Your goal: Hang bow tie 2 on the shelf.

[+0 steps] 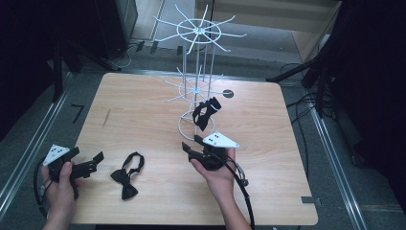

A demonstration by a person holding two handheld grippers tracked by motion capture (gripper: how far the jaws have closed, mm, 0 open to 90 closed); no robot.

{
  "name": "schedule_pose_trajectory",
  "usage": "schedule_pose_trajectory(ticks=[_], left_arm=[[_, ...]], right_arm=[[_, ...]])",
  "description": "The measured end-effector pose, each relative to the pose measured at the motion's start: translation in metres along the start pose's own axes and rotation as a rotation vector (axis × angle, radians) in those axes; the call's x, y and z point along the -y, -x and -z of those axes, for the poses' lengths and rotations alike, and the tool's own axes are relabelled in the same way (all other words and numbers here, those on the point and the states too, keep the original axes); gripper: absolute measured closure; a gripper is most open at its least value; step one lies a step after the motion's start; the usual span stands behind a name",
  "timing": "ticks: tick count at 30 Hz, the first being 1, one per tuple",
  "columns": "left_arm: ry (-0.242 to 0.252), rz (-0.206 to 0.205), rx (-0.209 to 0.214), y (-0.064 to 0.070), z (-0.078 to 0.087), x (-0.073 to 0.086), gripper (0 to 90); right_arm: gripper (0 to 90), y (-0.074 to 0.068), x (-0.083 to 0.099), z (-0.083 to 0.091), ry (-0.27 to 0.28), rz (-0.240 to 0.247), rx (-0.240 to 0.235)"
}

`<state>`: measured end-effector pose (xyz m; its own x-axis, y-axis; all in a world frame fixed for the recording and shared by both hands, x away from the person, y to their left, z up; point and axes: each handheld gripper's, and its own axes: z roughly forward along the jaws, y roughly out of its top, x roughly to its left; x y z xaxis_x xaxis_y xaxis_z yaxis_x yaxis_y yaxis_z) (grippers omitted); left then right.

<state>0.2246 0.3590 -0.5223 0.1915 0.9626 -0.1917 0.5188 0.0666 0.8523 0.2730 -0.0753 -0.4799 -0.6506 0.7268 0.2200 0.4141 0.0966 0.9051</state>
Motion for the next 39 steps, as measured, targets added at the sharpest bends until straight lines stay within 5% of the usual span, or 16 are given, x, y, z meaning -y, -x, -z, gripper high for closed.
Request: schedule_pose_trajectory(ticks=[39], left_arm=[[0.000,0.000,0.000,0.000,0.000,0.000,0.0]], right_arm=[[48.8,-0.024,0.010,-0.034,-0.050,0.000,-0.035]])
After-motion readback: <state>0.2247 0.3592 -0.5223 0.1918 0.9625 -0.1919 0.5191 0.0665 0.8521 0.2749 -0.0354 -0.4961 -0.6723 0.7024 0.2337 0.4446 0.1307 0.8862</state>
